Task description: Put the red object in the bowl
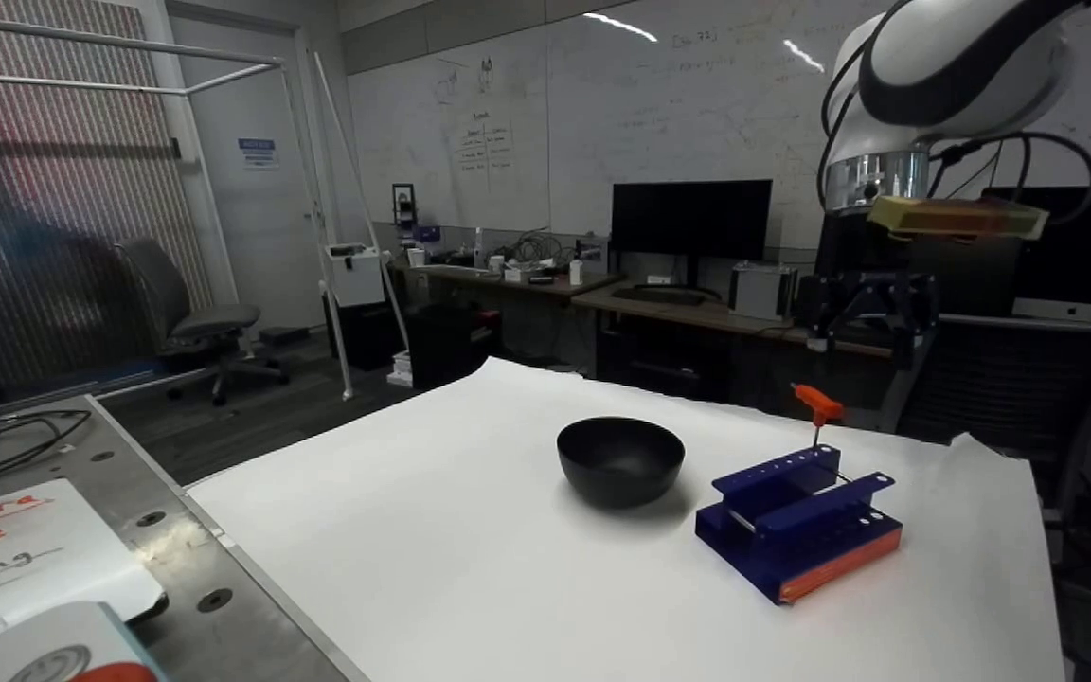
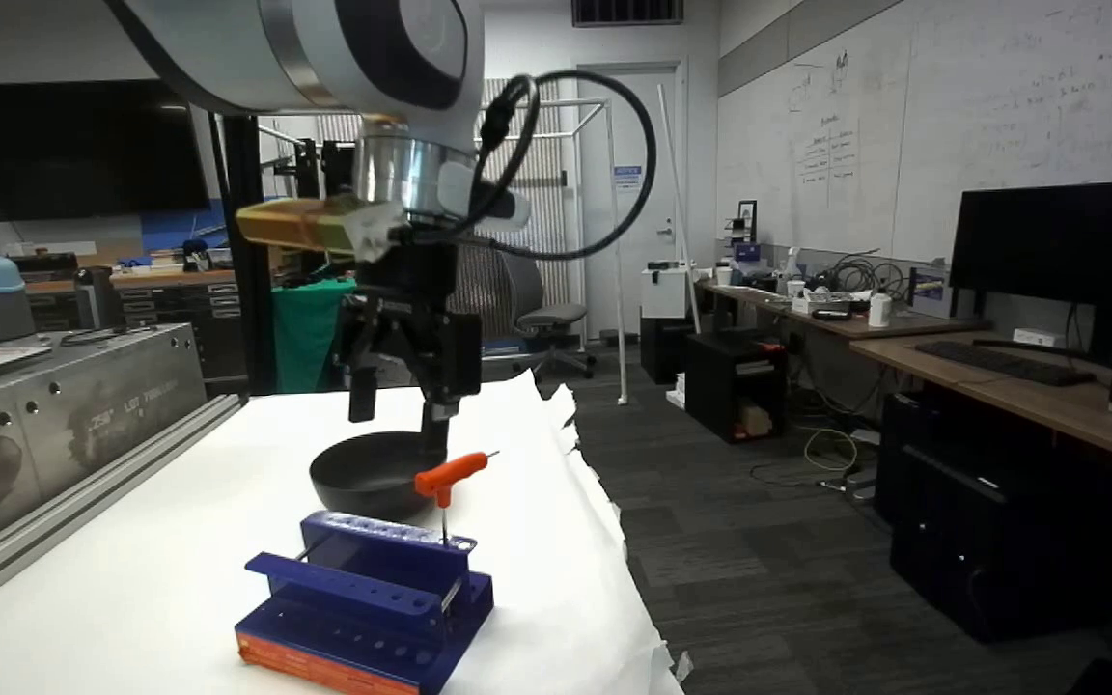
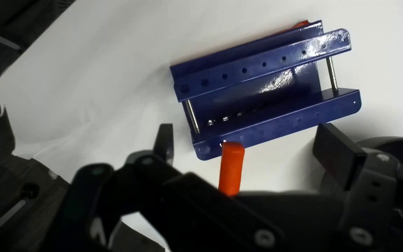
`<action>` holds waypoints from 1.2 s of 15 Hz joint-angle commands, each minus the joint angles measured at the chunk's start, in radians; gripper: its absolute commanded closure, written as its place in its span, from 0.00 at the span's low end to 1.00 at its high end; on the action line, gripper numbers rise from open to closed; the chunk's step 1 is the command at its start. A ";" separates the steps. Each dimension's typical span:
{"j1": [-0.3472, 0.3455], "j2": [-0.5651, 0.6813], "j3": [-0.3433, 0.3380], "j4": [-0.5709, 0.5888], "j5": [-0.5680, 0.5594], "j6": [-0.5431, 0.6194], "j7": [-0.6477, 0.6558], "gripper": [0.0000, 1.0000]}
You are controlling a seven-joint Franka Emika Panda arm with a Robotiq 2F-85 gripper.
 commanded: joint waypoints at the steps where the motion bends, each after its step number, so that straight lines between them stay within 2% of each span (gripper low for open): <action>1: 0.003 0.091 -0.022 0.030 0.065 0.107 -0.083 0.00; 5: 0.002 0.164 -0.026 0.045 0.062 0.162 -0.115 0.00; 7: 0.002 0.183 -0.029 0.050 0.055 0.155 -0.120 0.26; 16: 0.006 0.164 -0.027 0.045 0.046 0.138 -0.146 0.96; 17: 0.006 0.157 -0.028 0.046 0.042 0.130 -0.146 0.99; 18: 0.008 0.143 -0.028 0.047 0.030 0.117 -0.136 0.94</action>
